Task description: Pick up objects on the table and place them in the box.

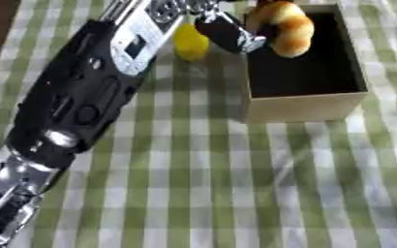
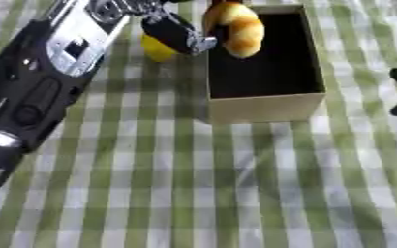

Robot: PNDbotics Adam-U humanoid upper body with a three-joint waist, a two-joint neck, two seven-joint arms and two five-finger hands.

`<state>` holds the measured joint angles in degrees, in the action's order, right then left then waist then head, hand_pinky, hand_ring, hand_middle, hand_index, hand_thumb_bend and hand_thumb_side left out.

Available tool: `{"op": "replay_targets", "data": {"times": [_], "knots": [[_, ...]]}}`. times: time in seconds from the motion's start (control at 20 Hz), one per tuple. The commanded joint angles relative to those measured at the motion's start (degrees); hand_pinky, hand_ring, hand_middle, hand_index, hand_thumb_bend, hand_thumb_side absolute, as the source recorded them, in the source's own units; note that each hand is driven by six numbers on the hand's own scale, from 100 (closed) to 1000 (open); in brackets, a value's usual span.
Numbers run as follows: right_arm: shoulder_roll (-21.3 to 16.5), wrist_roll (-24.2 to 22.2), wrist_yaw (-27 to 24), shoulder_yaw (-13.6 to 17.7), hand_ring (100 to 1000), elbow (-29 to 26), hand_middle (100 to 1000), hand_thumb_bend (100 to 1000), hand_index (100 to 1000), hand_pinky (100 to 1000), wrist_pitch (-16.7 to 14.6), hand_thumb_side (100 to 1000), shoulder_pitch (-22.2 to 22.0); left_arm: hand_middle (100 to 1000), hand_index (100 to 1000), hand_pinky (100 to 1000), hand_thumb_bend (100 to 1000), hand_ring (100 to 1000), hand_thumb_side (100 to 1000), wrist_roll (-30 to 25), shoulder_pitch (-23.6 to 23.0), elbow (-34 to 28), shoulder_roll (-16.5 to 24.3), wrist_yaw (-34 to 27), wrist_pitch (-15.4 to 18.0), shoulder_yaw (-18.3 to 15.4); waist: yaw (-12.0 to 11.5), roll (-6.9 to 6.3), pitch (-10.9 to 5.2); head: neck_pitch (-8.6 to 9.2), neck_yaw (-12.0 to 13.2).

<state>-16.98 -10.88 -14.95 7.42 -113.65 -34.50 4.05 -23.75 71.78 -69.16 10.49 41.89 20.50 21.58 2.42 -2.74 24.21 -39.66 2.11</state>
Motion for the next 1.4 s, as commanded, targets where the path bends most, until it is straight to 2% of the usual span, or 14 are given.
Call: {"op": "replay_targets", "data": {"times": [0.05,0.35,0.65,0.8,1.2,1.25,1.4], "knots": [[-1.2,-0.5,-1.0,0.2,831,-0.9,474,100,750,941,0.5,523,0.6,548,636,627,100,561,125,2.4,1.6,3.5,-1.0,3.6,1.8,-1.3,0.3,0.02,-0.95,0.83,0.4],[-1.0,-0.8,-1.6,0.1,831,-0.9,472,100,749,943,2.1,523,1.3,561,652,643,100,571,146,4.9,0.8,8.6,-3.0,7.3,4.5,-2.0,0.9,-0.28,-0.72,0.9,0.5],[-0.6,-1.7,-2.0,-0.3,831,-0.9,468,100,748,945,3.6,523,1.9,567,659,648,100,578,117,8.4,0.8,11.5,-4.4,9.8,6.6,-2.8,1.7,-0.58,-0.37,1.01,0.9],[-0.5,-2.0,-2.0,-0.4,830,-0.9,467,100,747,946,4.4,523,2.1,597,695,659,100,596,106,9.8,1.1,12.0,-4.6,11.7,7.1,-3.0,1.7,-0.83,-0.26,0.87,0.9],[-0.5,-2.7,-2.5,-0.9,830,-0.9,466,100,747,947,5.9,524,2.8,595,689,655,104,602,100,11.7,1.7,12.8,-5.0,16.2,7.2,-3.4,2.2,-1.24,-0.12,0.81,1.0],[-0.5,-2.7,-2.6,-0.9,830,-0.9,466,100,747,948,5.9,524,2.9,598,690,650,132,602,100,11.7,1.8,12.9,-4.9,17.2,7.0,-3.4,2.2,-1.32,-0.12,0.63,0.9],[-0.6,-2.9,-3.0,-0.9,829,-0.9,465,100,747,948,6.3,524,3.0,600,691,651,139,606,100,11.3,2.0,13.4,-5.0,19.3,6.7,-3.6,2.3,-1.45,-0.11,0.37,0.7]]}}
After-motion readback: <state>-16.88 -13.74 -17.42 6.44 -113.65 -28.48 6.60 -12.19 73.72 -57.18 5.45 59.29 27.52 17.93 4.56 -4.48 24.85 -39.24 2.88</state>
